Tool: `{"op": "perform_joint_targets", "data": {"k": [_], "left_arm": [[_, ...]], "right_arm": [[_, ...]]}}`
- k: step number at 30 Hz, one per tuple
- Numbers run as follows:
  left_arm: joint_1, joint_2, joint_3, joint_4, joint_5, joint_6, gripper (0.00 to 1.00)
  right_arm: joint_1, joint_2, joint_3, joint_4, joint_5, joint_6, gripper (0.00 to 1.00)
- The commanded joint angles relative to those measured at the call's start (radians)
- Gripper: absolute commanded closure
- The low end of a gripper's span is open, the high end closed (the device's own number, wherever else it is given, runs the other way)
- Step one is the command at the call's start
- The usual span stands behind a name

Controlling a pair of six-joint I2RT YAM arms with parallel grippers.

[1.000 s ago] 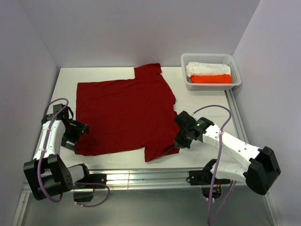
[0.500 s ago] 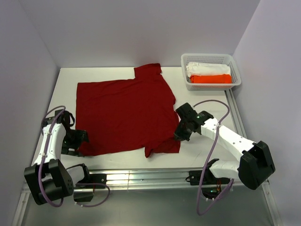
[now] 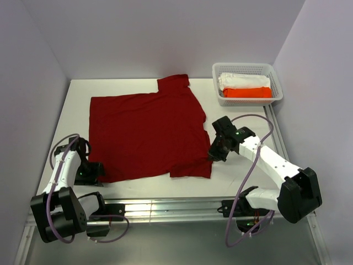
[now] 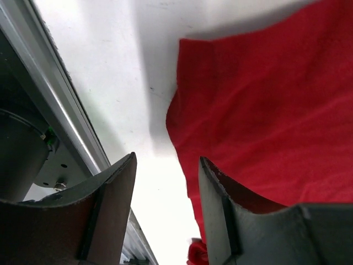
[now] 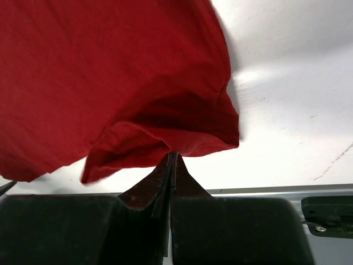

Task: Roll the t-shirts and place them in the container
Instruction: Fold the tshirt

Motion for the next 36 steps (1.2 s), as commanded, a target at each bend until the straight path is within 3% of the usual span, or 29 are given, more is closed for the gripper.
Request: {"op": "perform_joint_targets", "data": {"k": [1, 4, 13, 17, 22, 25, 36], "left_arm": [[0.004, -0.006, 0.005, 0.015, -0.043, -0.047, 0.45], [0.004, 0.009, 0.017, 0.027, -0.077, -0.062, 0.44], [0.005, 0.1, -0.01, 0.131, -0.134, -0.097, 0.53], [0.005, 0.121, -0.026, 0.167, -0.175, -0.111, 0.7], [0.005, 0.181, -0.035, 0.191, -0.2, -0.1, 0.8], [0.007, 0.196, -0.041, 0.213, -0.201, -0.083, 0.99], [0.005, 0.3, 0.115, 0.126, -0.191, -0.005, 0.99]], "right_arm": [[-0.026, -0.008, 0.053, -0.023, -0.005, -0.045, 1.0], [-0.034, -0.011, 0.055, -0.024, -0.016, -0.038, 1.0], [-0.048, -0.01, 0.075, -0.043, -0.013, -0.045, 1.0], [-0.055, -0.011, 0.102, -0.055, -0.007, -0.048, 1.0], [-0.06, -0.022, 0.167, -0.075, 0.015, -0.064, 1.0], [-0.061, -0.019, 0.211, -0.09, 0.033, -0.08, 1.0], [-0.081, 0.044, 0.434, -0.121, 0.091, -0.179, 1.0]]}}
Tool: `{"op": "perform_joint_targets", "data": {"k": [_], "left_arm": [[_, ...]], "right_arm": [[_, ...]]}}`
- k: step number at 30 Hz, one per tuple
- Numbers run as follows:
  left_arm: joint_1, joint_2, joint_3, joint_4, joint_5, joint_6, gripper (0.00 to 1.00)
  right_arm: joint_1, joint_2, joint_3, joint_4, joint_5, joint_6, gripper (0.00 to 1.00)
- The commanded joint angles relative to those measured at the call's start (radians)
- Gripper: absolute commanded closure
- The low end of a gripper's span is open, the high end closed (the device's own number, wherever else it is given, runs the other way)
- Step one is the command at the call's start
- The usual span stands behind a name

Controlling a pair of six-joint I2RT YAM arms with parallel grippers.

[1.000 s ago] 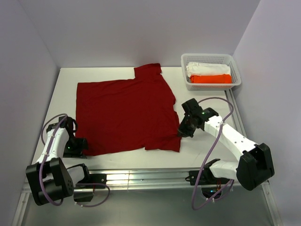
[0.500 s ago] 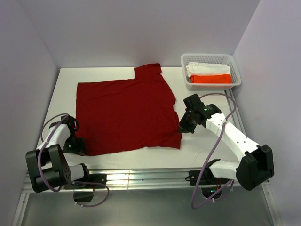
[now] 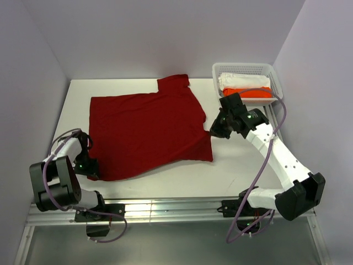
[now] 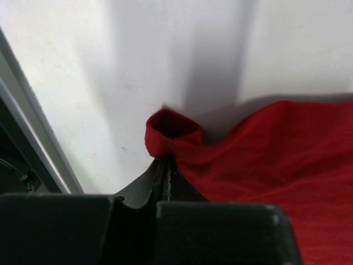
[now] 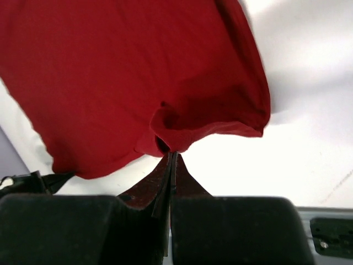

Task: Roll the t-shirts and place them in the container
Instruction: Fold the tshirt

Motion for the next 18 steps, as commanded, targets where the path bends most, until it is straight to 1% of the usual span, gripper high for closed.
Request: {"op": "perform_joint_targets", "data": {"k": [1, 5, 10, 13, 18], "left_arm": [[0.005, 0.046, 0.108, -0.029, -0.043, 0.03, 1.0], [0.005, 0.075, 0.213, -0.066, -0.049, 0.043, 1.0], [0.006, 0.122, 0.348, -0.093, -0.043, 0.06, 1.0], [0.005, 0.152, 0.4, -0.102, -0.04, 0.065, 1.0], [0.006, 0.188, 0.417, -0.089, -0.026, 0.068, 1.0]], "right_arm": [[-0.019, 0.032, 0.109, -0.006, 0.035, -0.056, 1.0], [-0.025, 0.065, 0.147, 0.037, -0.006, -0.084, 1.0], [-0.028, 0.14, 0.204, 0.035, -0.015, -0.139, 1.0], [-0.033, 0.167, 0.216, 0.048, -0.028, -0.16, 1.0], [-0.038, 0.196, 0.247, 0.083, -0.043, -0.191, 1.0]]}}
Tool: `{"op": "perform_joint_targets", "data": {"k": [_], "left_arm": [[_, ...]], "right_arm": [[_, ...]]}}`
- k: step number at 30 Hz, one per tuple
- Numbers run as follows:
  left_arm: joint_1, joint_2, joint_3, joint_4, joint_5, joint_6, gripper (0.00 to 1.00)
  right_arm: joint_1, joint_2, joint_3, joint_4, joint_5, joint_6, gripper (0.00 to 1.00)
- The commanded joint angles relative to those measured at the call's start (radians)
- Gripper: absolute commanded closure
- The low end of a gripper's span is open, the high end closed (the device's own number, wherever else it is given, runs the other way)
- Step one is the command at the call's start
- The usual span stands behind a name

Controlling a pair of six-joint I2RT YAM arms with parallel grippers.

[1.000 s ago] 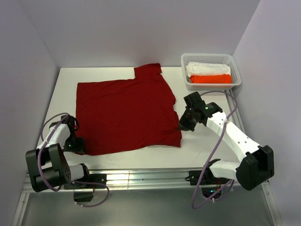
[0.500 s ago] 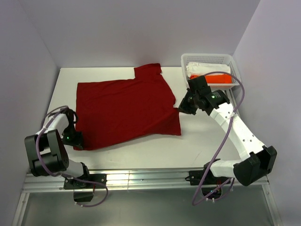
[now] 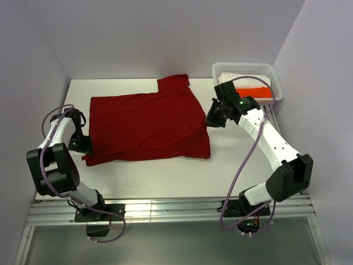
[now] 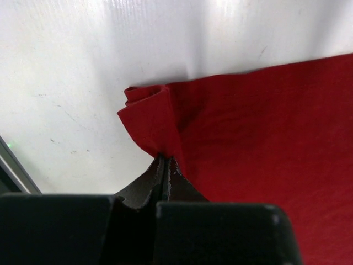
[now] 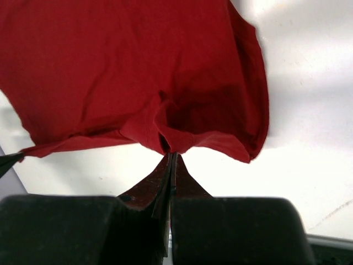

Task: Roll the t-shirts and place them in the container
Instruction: Fold the tshirt

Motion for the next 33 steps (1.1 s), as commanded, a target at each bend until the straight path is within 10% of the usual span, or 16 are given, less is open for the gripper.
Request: {"op": "perform_joint_targets", "data": {"k": [1, 33], "left_arm": [[0.005, 0.024, 0.04, -0.02, -0.014, 0.014, 1.0], [-0.103, 0.266, 0.333, -0.079, -0.041, 0.06, 1.0]], "right_arm": [[-0.012, 0.012, 0.081, 0.05, -0.005, -0.049, 1.0], [-0.084, 0.284, 0.362, 0.076, -0.033, -0.181, 1.0]]}}
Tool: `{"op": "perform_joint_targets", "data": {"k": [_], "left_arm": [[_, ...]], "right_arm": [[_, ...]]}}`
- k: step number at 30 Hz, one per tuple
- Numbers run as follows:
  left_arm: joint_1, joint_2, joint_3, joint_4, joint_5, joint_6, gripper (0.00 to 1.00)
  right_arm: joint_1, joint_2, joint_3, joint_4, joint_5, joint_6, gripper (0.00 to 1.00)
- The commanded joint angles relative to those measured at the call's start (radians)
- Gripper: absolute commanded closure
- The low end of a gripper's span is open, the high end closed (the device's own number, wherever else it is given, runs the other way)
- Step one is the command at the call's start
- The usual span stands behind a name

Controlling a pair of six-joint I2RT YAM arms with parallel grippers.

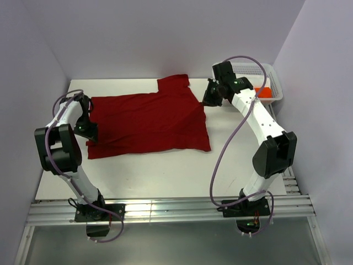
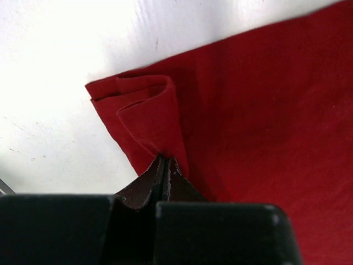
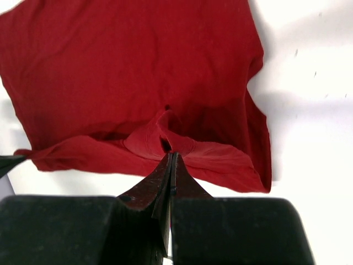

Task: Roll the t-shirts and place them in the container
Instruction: Fold the tshirt

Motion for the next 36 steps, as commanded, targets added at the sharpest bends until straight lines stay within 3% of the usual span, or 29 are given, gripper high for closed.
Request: {"op": "perform_joint_targets", "data": {"k": [1, 15, 24, 26, 28, 29, 30, 32, 36], "left_arm": [[-0.013, 0.008, 0.047, -0.026, -0.032, 0.011, 1.0], [-0.018, 0.066, 0.085, -0.023, -0.036, 0.032, 1.0], [-0.024, 0.091, 0.131, 0.025, -0.03, 0.084, 0.99], [-0.024, 0.085, 0.129, 0.052, -0.012, 0.103, 0.95], [-0.024, 0.086, 0.128, 0.077, 0.011, 0.134, 0.67], [-0.024, 0.088, 0.132, 0.063, 0.011, 0.135, 0.51], [-0.024, 0.091, 0.14, 0.058, 0.01, 0.14, 0.24], [-0.022, 0.082, 0.14, 0.061, 0.011, 0.16, 0.03], [-0.018, 0.016, 0.161, 0.055, -0.019, 0.203, 0.0]], "right_arm": [[-0.019, 0.029, 0.074, 0.014, -0.003, -0.034, 1.0], [-0.025, 0.149, 0.12, 0.051, -0.039, -0.054, 1.0], [-0.033, 0.262, 0.241, 0.089, -0.038, -0.065, 1.0], [-0.039, 0.284, 0.258, 0.106, -0.055, -0.068, 0.99], [-0.047, 0.322, 0.289, 0.104, -0.064, -0.068, 0.78], [-0.048, 0.337, 0.304, 0.093, -0.067, -0.071, 0.45], [-0.05, 0.36, 0.33, 0.052, -0.041, -0.065, 0.34], [-0.05, 0.347, 0.321, 0.034, -0.036, -0.063, 0.26], [-0.058, 0.206, 0.104, 0.079, -0.03, -0.054, 0.28]]}}
